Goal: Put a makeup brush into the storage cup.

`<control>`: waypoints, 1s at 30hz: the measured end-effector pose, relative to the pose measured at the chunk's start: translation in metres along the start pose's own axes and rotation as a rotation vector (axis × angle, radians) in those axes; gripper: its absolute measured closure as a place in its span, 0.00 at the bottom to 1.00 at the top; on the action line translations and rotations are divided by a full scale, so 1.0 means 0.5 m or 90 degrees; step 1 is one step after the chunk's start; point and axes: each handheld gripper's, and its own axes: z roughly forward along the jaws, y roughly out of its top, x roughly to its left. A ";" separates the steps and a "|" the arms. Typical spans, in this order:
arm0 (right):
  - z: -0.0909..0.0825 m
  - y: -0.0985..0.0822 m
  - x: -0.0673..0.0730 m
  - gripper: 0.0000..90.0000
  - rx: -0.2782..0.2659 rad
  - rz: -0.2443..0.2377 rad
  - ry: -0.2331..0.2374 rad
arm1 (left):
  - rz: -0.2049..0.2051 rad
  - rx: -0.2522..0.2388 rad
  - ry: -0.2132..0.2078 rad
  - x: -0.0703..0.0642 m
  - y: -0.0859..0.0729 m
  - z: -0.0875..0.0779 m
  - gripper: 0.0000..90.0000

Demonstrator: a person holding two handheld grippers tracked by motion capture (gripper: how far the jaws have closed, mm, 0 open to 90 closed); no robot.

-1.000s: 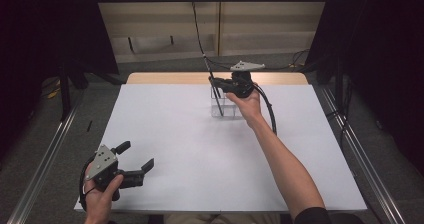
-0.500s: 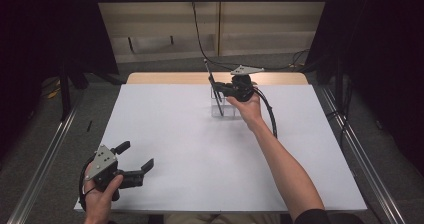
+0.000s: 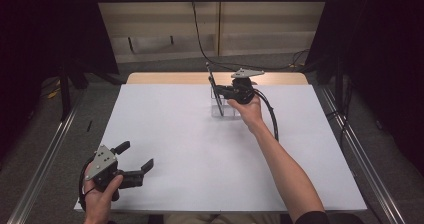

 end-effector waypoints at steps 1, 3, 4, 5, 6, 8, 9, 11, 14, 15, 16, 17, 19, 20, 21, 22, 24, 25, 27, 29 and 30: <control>0.001 -0.001 0.000 0.94 0.000 -0.001 0.000 | 0.000 0.000 0.000 0.000 0.000 0.000 0.03; 0.001 -0.002 0.001 0.94 0.001 0.000 0.001 | 0.000 0.000 0.000 0.000 0.000 0.000 0.03; 0.001 -0.003 0.001 0.94 0.003 -0.001 0.002 | -0.001 0.000 0.000 0.000 0.000 0.000 0.03; 0.001 -0.005 0.001 0.94 0.004 -0.001 0.000 | -0.001 0.000 0.000 0.000 0.000 0.000 0.03; 0.001 -0.008 0.001 0.94 0.006 0.000 0.000 | 0.000 0.000 0.000 0.000 0.000 0.000 0.03; 0.002 -0.014 -0.001 0.94 0.010 0.000 -0.001 | -0.001 0.000 0.000 0.000 0.000 0.000 0.03; 0.002 -0.017 -0.002 0.94 0.011 0.001 -0.003 | 0.000 0.000 0.000 0.000 0.000 0.000 0.03; 0.002 -0.021 -0.004 0.94 0.015 0.003 -0.004 | 0.001 0.000 0.000 0.000 0.000 0.000 0.03; 0.002 -0.021 -0.005 0.94 0.016 0.004 -0.004 | 0.001 0.000 -0.001 0.000 0.000 0.001 0.03; 0.002 -0.021 -0.005 0.94 0.016 0.003 -0.003 | 0.001 0.000 0.000 0.000 0.000 0.001 0.03; 0.002 -0.021 -0.005 0.94 0.015 0.003 -0.002 | 0.001 0.000 -0.001 0.000 0.000 0.001 0.03; 0.002 -0.021 -0.004 0.94 0.015 0.004 -0.002 | 0.001 0.000 0.000 0.000 0.000 0.001 0.03; 0.003 -0.022 -0.005 0.93 0.016 0.008 -0.002 | 0.001 0.000 0.000 0.000 0.000 0.000 0.03; 0.003 -0.023 -0.005 0.93 0.016 0.009 -0.002 | 0.000 0.000 0.000 0.000 0.000 0.000 0.03; 0.003 -0.023 -0.005 0.93 0.016 0.009 -0.002 | 0.000 0.000 0.000 0.000 0.000 0.000 0.03; 0.003 -0.022 -0.005 0.93 0.016 0.008 -0.001 | 0.000 0.000 0.000 0.000 0.000 0.000 0.03; 0.003 -0.022 -0.005 0.88 0.016 0.011 0.002 | 0.000 0.000 0.000 0.000 0.000 0.000 0.03; 0.003 -0.021 -0.005 0.84 0.016 0.012 -0.001 | -0.001 0.000 -0.001 0.000 0.000 0.000 0.03; 0.001 -0.019 -0.005 0.80 0.014 0.010 -0.004 | -0.002 -0.001 0.000 0.000 0.000 0.000 0.03; 0.000 -0.019 -0.005 0.73 0.010 0.013 -0.003 | -0.001 0.000 -0.001 0.000 0.000 0.000 0.03; 0.000 -0.019 -0.006 0.68 0.007 0.015 -0.002 | -0.002 0.000 -0.001 0.000 0.000 0.001 0.03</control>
